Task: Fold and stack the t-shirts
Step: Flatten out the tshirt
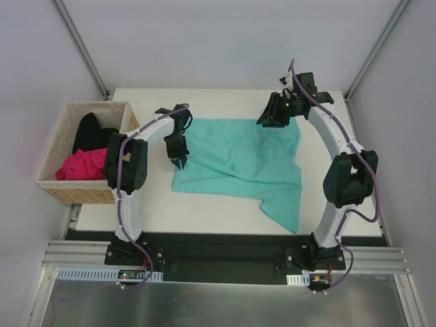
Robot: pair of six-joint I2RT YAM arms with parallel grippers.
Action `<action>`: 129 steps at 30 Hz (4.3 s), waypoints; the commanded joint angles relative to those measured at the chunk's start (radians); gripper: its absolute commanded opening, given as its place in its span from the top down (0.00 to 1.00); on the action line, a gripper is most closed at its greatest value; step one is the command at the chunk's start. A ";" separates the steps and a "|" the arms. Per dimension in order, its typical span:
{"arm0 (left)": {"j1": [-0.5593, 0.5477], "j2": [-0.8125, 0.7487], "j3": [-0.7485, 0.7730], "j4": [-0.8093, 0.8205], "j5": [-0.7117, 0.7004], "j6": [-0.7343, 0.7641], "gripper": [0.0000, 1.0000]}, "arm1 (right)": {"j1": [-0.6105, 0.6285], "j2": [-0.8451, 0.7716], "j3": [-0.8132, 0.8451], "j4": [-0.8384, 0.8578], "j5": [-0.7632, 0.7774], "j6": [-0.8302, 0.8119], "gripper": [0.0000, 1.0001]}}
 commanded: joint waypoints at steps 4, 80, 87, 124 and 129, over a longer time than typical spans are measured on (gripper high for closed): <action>0.035 0.034 0.032 0.003 0.010 0.026 0.87 | -0.006 -0.095 0.015 -0.026 0.020 -0.029 0.65; 0.048 -0.124 -0.195 -0.152 0.039 0.027 1.00 | -0.020 0.004 0.061 0.013 -0.058 0.006 0.73; 0.041 -0.129 -0.135 -0.172 0.053 0.029 0.84 | -0.020 0.013 0.061 0.017 -0.065 0.007 0.73; 0.165 0.389 0.581 -0.238 0.163 0.064 0.84 | 0.334 0.002 -0.061 -0.124 -0.004 -0.077 0.92; 0.165 0.417 0.603 -0.231 0.177 0.064 0.84 | 0.397 0.007 -0.100 -0.105 -0.018 -0.049 0.94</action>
